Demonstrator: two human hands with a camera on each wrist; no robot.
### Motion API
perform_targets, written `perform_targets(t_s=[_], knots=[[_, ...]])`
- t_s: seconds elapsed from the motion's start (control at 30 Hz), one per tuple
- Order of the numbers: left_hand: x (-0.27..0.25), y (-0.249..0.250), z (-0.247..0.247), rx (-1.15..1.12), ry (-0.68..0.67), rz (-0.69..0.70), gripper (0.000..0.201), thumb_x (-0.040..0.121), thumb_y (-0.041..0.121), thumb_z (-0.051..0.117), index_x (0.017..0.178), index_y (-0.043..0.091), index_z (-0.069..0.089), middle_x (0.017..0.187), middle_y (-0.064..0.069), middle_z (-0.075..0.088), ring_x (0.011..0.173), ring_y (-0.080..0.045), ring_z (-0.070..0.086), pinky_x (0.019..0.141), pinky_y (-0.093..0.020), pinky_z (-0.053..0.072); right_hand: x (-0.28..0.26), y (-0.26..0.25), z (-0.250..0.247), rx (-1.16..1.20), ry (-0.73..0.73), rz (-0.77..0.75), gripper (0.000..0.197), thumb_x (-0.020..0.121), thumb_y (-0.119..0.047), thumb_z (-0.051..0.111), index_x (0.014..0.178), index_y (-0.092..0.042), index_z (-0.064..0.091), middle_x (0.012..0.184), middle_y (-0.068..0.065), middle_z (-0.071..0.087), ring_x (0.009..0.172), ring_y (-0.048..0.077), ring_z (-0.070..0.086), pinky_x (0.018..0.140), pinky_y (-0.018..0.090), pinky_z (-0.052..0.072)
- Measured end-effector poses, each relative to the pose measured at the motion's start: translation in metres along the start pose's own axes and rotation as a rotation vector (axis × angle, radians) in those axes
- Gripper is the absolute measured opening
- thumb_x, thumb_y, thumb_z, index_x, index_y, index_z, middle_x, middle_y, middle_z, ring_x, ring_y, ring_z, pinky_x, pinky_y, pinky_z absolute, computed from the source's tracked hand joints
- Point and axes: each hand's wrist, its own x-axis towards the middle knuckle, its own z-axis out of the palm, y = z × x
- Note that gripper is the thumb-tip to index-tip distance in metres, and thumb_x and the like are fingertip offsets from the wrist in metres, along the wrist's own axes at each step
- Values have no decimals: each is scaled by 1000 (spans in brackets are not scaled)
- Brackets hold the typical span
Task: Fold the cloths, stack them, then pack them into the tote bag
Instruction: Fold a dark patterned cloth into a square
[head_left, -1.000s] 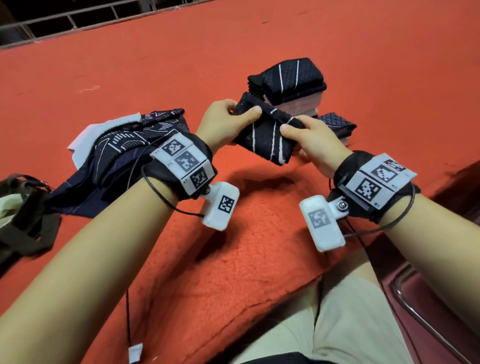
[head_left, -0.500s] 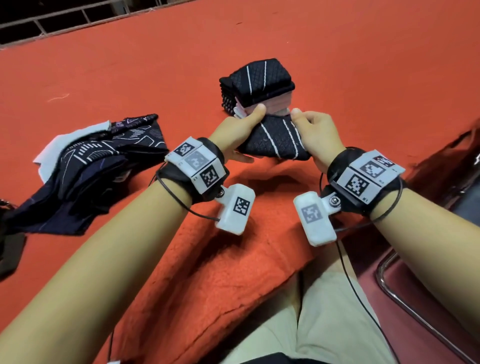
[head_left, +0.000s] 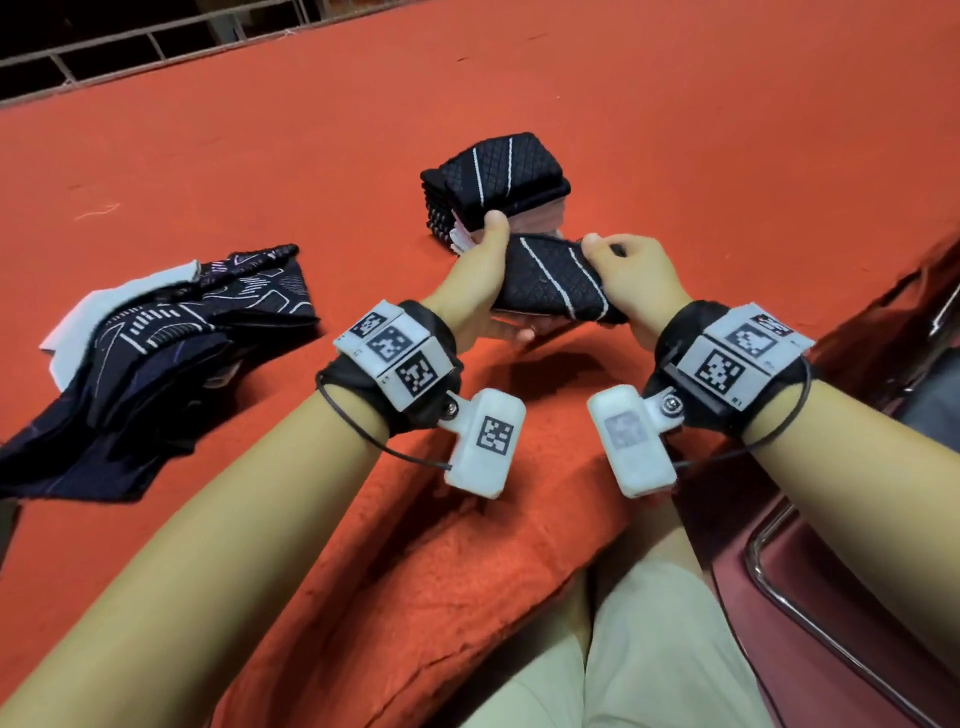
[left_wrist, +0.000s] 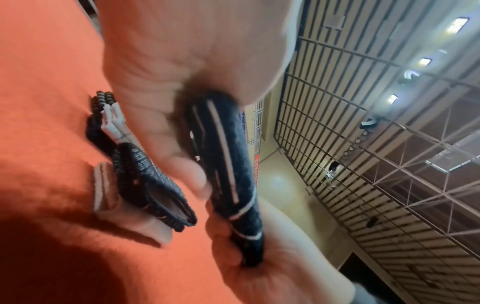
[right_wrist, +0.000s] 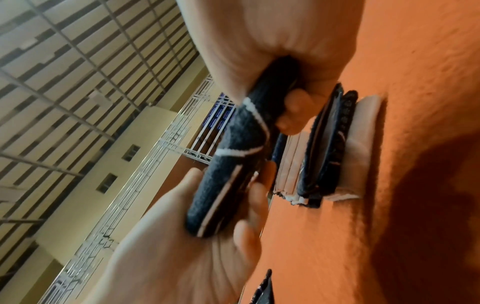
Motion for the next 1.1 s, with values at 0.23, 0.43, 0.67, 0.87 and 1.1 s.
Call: perform_targets(t_s=[0.23,0.43,0.67,0.87,1.1], knots=[[18,-6,2,45,44,122,8,97,19,46,93,15,52,81,-5,57,50,-10,56,38,-19,45,25,-1,-5,-77,5,39,38,93,-37,49,100,-2,63,90,8,60,83,19,53,77,34,44],[54,-2,3,-102,211,-54,16,97,23,44,96,10,52,74,-3,53,49,-12,54,44,-19,43,58,-13,-10,48,-76,97,30,85,-17,57,115,-18,54,79,-5,54,64,11,51,51,19,43],[79,-3,3,-120,211,-89,26,92,12,54,67,16,47,62,0,49,54,-11,46,38,-14,43,75,12,-9,-72,-52,-25,22,85,-8,58,104,-16,65,82,2,58,67,11,51,65,21,43],[82,-10,1,-80,233,-151,6,87,15,60,85,13,54,71,0,55,56,-12,53,45,-17,41,67,26,-9,-258,-65,-94,29,88,-8,53,110,-18,69,92,1,58,82,13,50,66,14,33],[81,-20,-5,-13,278,-187,11,85,19,64,87,10,58,66,-2,57,48,-11,50,33,-6,25,55,26,-10,-389,-193,-118,32,97,-18,43,122,-15,63,116,12,62,115,24,52,86,19,32]])
